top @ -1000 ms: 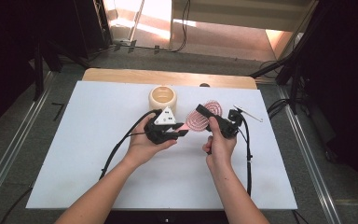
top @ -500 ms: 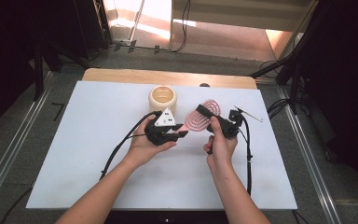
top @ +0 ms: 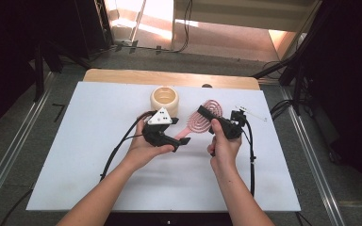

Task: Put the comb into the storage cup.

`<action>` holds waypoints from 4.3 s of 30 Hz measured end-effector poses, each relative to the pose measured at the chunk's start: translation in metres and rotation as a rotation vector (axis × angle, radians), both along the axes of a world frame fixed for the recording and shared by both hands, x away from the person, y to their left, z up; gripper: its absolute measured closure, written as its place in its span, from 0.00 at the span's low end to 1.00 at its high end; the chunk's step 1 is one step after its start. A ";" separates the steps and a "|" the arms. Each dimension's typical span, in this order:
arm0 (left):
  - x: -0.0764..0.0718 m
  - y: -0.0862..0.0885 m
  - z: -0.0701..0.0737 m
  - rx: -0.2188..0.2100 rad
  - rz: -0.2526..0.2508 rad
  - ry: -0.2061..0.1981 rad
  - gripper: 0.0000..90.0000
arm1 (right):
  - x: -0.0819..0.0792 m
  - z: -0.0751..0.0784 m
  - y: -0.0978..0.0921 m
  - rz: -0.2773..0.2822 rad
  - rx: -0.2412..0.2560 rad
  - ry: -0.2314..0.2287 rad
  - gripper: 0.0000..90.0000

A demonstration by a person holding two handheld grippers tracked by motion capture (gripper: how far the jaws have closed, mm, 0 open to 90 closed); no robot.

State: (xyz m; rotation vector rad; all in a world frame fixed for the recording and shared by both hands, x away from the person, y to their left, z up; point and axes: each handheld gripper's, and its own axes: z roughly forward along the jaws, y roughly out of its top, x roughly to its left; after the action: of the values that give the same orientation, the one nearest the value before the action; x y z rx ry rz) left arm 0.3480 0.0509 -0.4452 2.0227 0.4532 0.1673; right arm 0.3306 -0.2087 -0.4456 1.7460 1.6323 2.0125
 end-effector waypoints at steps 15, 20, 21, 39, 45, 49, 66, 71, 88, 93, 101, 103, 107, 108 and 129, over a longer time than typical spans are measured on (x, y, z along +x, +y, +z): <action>-0.008 0.027 0.004 -0.070 0.089 -0.032 0.00 | -0.004 0.014 0.004 0.014 -0.092 -0.089 0.67; -0.011 0.037 0.004 -0.087 0.109 -0.041 0.00 | -0.005 0.019 0.006 0.020 -0.128 -0.110 0.67; -0.011 0.040 0.004 -0.090 0.111 -0.039 0.00 | -0.005 0.019 0.006 0.022 -0.128 -0.117 0.67; -0.025 0.084 -0.004 -0.109 0.196 -0.070 0.00 | -0.007 0.031 0.010 0.038 -0.216 -0.181 0.67; -0.028 0.099 -0.008 -0.116 0.226 -0.068 0.00 | -0.007 0.034 0.013 0.045 -0.246 -0.205 0.67; -0.030 0.109 -0.009 -0.123 0.251 -0.072 0.00 | -0.007 0.036 0.014 0.049 -0.263 -0.219 0.67; -0.045 0.154 -0.020 -0.140 0.344 -0.082 0.00 | -0.003 0.040 0.014 0.067 -0.306 -0.251 0.67; -0.051 0.167 -0.024 -0.157 0.374 -0.082 0.00 | -0.003 0.043 0.015 0.073 -0.326 -0.266 0.67; -0.064 0.198 -0.034 -0.175 0.449 -0.086 0.00 | 0.000 0.049 0.010 0.072 -0.350 -0.283 0.67; -0.064 0.203 -0.034 -0.181 0.467 -0.084 0.00 | 0.000 0.052 0.011 0.075 -0.371 -0.296 0.67; -0.063 0.210 -0.037 -0.186 0.491 -0.090 0.00 | 0.004 0.057 0.010 0.079 -0.375 -0.307 0.67; -0.063 0.211 -0.037 -0.190 0.493 -0.089 0.00 | 0.005 0.058 0.010 0.081 -0.372 -0.307 0.67; -0.063 0.210 -0.038 -0.187 0.490 -0.092 0.00 | 0.008 0.063 0.013 0.087 -0.386 -0.315 0.67; -0.063 0.211 -0.038 -0.189 0.490 -0.092 0.00 | 0.009 0.065 0.014 0.088 -0.389 -0.317 0.67; -0.073 0.228 -0.035 -0.198 0.512 -0.110 0.00 | 0.025 0.088 0.025 0.096 -0.394 -0.342 0.67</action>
State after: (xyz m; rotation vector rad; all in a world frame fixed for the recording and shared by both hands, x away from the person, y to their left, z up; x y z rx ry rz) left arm 0.2746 0.2789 -0.4801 1.6615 0.8760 0.5232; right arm 0.3561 -0.1833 -0.3575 1.1449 1.8550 1.7416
